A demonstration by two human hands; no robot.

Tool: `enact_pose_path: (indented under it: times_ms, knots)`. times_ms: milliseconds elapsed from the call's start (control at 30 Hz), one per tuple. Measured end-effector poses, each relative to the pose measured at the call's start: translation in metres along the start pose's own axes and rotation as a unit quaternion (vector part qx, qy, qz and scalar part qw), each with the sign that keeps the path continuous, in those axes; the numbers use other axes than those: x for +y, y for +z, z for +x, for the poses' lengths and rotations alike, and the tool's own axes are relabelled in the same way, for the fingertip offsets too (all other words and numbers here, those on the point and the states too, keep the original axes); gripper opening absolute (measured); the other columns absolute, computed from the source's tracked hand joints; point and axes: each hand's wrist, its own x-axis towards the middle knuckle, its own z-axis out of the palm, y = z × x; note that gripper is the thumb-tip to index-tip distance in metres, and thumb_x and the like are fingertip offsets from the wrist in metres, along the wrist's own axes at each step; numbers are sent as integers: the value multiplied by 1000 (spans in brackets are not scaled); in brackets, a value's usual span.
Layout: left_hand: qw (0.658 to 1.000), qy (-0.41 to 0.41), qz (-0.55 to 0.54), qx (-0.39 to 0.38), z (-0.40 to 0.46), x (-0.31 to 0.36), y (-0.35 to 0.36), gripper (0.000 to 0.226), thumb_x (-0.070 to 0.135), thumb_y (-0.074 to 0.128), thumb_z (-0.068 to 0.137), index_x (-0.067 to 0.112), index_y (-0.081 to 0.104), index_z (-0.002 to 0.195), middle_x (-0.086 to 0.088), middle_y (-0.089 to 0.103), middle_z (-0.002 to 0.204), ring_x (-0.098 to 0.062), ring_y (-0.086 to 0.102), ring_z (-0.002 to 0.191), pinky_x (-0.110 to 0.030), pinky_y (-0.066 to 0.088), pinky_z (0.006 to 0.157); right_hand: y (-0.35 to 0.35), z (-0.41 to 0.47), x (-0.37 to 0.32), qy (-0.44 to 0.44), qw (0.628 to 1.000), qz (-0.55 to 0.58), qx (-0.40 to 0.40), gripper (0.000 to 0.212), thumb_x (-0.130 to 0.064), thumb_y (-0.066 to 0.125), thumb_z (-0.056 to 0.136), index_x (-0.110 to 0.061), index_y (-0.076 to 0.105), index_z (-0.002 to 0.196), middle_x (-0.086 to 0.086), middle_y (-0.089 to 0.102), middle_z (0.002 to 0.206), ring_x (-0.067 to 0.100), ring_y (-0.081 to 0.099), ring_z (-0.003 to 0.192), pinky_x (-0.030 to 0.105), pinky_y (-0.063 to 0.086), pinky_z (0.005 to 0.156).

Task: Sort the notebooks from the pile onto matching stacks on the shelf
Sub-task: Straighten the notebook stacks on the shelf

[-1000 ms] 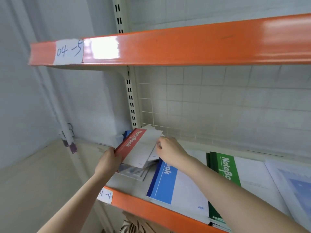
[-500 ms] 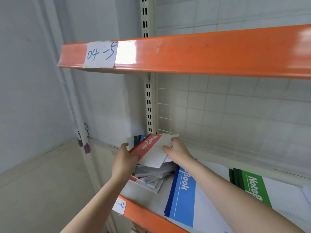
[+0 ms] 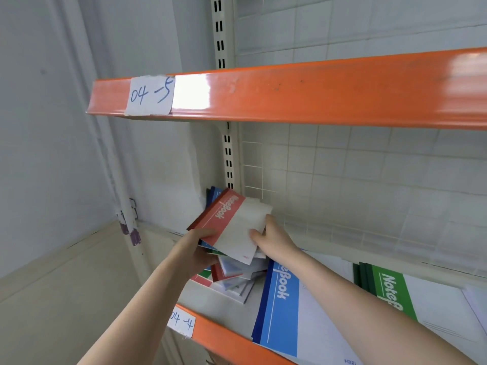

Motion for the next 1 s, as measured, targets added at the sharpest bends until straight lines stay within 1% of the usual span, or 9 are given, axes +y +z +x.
enact_pose_path:
  times_ms: [200,367,567,633,733,800,900,933,1000]
  knots:
    - [983,154,81,57,-25,13,18,18,-5,49,90,12,48,93,-10,60,90,-28,62,86,-39,52,71,-17,-15,-7,30,989,-109,99,34,-28,30,101,-4,41,123,16,63,105,34,60,97,38,47,80]
    - [972,216,-10,92,-47,15,-5,20,-6,48,90,12,51,100,-6,61,96,-22,60,91,-36,51,76,-23,-34,6,67,934,-348,-48,32,-39,38,94,-12,53,105,9,53,116,30,48,110,40,36,89]
    - [969,236,-22,67,-72,3,-15,17,-4,49,90,11,56,93,-8,63,94,-24,62,92,-38,51,87,-24,-39,13,77,937,-341,15,31,-30,33,96,-12,54,109,7,58,112,28,52,104,36,31,81]
    - [970,233,-33,56,-79,0,-13,15,-3,49,90,11,56,94,-7,64,93,-23,63,90,-33,55,79,-23,-39,12,83,937,-339,9,33,-31,31,98,-10,52,112,8,57,112,28,52,105,37,34,85]
    - [973,225,-33,34,-87,-7,-10,15,-1,50,90,11,54,97,-6,68,87,-22,66,85,-31,58,69,-30,-39,3,54,972,-219,70,28,-21,31,98,-6,54,91,11,57,94,28,54,93,33,40,74]
    - [973,228,-21,13,-91,-13,-4,15,-2,51,90,11,55,97,-2,72,76,-20,69,77,-30,60,64,-43,-41,-13,69,992,-10,109,34,-22,32,100,-10,54,77,5,56,78,23,54,82,28,37,61]
    - [972,232,11,-10,-92,-29,11,24,0,56,87,13,54,108,-3,70,88,-21,67,83,-33,56,64,-68,-55,-39,156,924,345,43,50,-53,37,96,-13,64,86,6,66,80,24,62,80,32,47,77]
    - [970,239,30,-19,-93,-36,19,32,1,58,86,15,52,114,-3,67,96,-22,65,88,-33,56,65,-77,-62,-41,161,910,382,15,53,-60,39,92,-13,65,90,7,68,83,24,64,82,36,49,82]
    - [967,245,64,-40,-93,-50,38,46,6,60,83,21,47,124,-3,62,107,-24,63,96,-34,56,67,-91,-76,-38,105,935,339,-1,44,-55,52,89,-13,63,97,9,69,94,24,66,87,40,50,87]
